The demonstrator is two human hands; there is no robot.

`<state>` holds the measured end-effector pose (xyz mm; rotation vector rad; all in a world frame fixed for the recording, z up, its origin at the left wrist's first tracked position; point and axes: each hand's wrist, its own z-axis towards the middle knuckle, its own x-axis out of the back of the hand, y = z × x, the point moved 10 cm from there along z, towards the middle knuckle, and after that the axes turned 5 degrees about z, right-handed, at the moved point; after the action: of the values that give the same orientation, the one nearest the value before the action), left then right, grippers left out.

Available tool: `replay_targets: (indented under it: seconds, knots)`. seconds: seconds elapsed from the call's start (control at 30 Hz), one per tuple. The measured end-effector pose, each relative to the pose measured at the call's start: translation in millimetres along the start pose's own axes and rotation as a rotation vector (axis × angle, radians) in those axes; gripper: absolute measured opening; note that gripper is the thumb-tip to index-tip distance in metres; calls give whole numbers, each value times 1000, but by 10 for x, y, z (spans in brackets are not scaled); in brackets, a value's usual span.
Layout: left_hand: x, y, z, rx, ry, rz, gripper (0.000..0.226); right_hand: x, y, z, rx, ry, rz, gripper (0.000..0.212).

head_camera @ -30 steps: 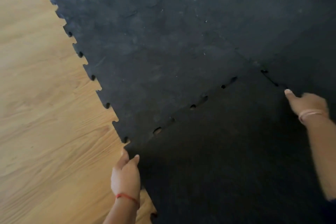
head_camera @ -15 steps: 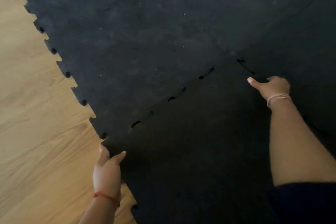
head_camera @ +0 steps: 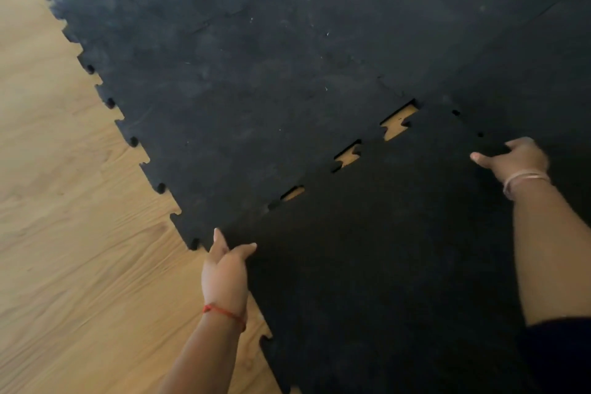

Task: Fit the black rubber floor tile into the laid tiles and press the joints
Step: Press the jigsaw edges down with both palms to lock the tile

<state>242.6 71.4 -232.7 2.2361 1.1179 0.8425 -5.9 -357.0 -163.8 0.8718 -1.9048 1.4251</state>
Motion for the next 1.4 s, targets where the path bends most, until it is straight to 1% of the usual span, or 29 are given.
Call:
replay_targets:
  seconds: [0.07,0.23,0.4,0.47,0.53,0.6,0.63,0.7,0.77,0.8,0.87,0.9,1.0,1.1,1.2,1.3,1.4]
  knots:
    - [43,-22,7,-15,33,-3,69,-80,4,-19,16,-39,-30,66]
    - [175,-255,-14,55,70,-120,65,-202,-57,-51,54,-19,-2,65]
    - [273,-372,132,203,74,-3,57,-275,-85,-59,86,-14,-49,66]
    - [259,-321,109,166,86,22,58,-310,-113,-38,109,-30,-131,66]
    - [263,-289,48,105,104,45,60,-366,-148,-37,131,-54,-280,66]
    - [246,-311,-18,85,81,-10,60,-485,-189,-149,167,-78,-410,71]
    - [250,-307,-41,68,69,-20,60,-602,-255,-290,231,-83,-440,73]
    - [320,-301,-34,7,84,-20,60,-975,-465,-798,479,-119,-379,72]
    - [414,-295,-8,-28,108,-25,54,-1427,-641,-1581,780,-236,-293,67]
    - [447,-295,9,-34,113,-7,51,-1638,-692,-1968,922,-304,-294,64]
    - [489,-265,4,-65,133,104,47,-1911,-744,-2498,1136,-395,-325,61]
    - [520,-247,-11,-88,158,174,47,-1974,-760,-2615,1188,-417,-339,59]
    - [552,-203,-119,-130,218,330,53,-1994,-793,-2682,1236,-437,-344,57]
    - [446,-197,-119,-122,181,438,57,-1960,-788,-2713,1258,-426,-381,53]
    - [411,-167,-123,-136,202,482,58,-1956,-821,-2707,1261,-396,-386,52]
    - [478,-136,-213,-192,263,486,63,-1923,-833,-2690,1240,-366,-368,52]
    - [352,-143,-167,-155,186,551,69,-1928,-816,-2706,1230,-383,-364,51]
